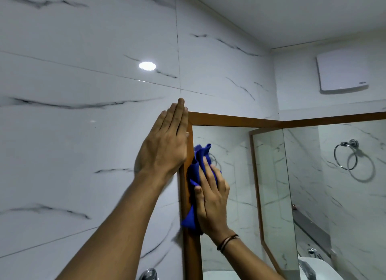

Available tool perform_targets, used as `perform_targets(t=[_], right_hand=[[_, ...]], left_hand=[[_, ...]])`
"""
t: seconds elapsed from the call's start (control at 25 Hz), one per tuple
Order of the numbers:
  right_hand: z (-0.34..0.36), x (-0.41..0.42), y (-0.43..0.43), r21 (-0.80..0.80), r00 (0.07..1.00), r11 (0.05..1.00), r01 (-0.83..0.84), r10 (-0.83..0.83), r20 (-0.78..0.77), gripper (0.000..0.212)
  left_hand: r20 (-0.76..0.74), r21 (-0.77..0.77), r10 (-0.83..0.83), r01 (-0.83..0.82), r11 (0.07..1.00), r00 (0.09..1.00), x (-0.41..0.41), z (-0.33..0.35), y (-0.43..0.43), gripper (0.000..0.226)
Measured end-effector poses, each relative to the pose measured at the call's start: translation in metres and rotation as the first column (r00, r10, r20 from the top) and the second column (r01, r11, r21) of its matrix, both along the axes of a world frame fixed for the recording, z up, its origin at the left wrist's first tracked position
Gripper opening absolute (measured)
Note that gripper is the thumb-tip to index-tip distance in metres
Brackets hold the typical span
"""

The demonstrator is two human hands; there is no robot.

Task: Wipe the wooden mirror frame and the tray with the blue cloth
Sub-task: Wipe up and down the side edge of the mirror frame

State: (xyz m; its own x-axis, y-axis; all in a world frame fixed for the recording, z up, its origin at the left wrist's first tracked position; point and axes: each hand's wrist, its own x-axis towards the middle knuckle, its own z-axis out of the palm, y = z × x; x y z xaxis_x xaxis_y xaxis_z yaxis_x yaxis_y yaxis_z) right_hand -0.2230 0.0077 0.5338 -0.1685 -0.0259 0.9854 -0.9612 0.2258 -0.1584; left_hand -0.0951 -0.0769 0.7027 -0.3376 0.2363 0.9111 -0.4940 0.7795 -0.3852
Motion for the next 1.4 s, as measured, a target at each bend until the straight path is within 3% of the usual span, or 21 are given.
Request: perform_targets(t=[0.24, 0.48, 0.64, 0.76, 0.96, 1.12, 1.2, 1.28, 1.4], right_hand=[[-0.05, 0.008, -0.001, -0.002, 1.0, 1.0, 0.0, 0.0, 0.004, 0.055], [0.021, 0.001, -0.01, -0.025, 1.0, 1.0, 0.01, -0.01, -0.025, 0.056], [-0.083, 0.003, -0.009, 0.012, 0.999, 0.999, -0.03, 0.03, 0.045, 0.057], [-0.162, 0.017, 0.006, 0.129, 0.997, 0.991, -0.042, 0.034, 0.064, 0.061], [-0.123, -0.001, -0.003, 0.049, 1.0, 0.999, 0.0, 0.0, 0.004, 0.058], [-0.181, 0.019, 0.002, 0.097, 0.998, 0.994, -0.044, 0.039, 0.054, 0.06], [-0.158, 0.009, 0.005, 0.093, 0.998, 0.994, -0.056, 0.056, 0.003, 0.06], [-0.093, 0.001, -0.001, 0.066, 0.998, 0.997, -0.033, 0.036, -0.051, 0.059], [-0.055, -0.004, -0.009, -0.007, 1.0, 1.0, 0.01, -0.01, -0.02, 0.06]], left_hand=[[0.02, 0.002, 0.028, -0.028, 1.0, 0.999, 0.0, -0.001, 0.002, 0.066], [-0.015, -0.011, -0.007, 0.007, 1.0, 1.0, -0.003, 0.001, -0.003, 0.065], [-0.021, 0.031, -0.042, 0.043, 0.999, 0.999, -0.003, -0.015, -0.001, 0.066], [0.03, 0.085, -0.015, 0.012, 0.996, 0.999, -0.001, -0.069, 0.008, 0.064], [0.03, 0.088, -0.017, 0.014, 0.996, 0.999, -0.007, -0.116, 0.007, 0.062], [0.001, 0.099, -0.028, 0.028, 0.995, 1.0, -0.009, -0.116, 0.006, 0.062], [-0.006, 0.069, -0.028, 0.028, 0.997, 1.0, -0.012, -0.114, 0.005, 0.062], [-0.017, 0.06, -0.023, 0.024, 0.998, 1.0, -0.011, -0.113, 0.004, 0.063], [0.0, 0.075, -0.046, 0.046, 0.996, 0.999, -0.01, -0.114, 0.004, 0.064]])
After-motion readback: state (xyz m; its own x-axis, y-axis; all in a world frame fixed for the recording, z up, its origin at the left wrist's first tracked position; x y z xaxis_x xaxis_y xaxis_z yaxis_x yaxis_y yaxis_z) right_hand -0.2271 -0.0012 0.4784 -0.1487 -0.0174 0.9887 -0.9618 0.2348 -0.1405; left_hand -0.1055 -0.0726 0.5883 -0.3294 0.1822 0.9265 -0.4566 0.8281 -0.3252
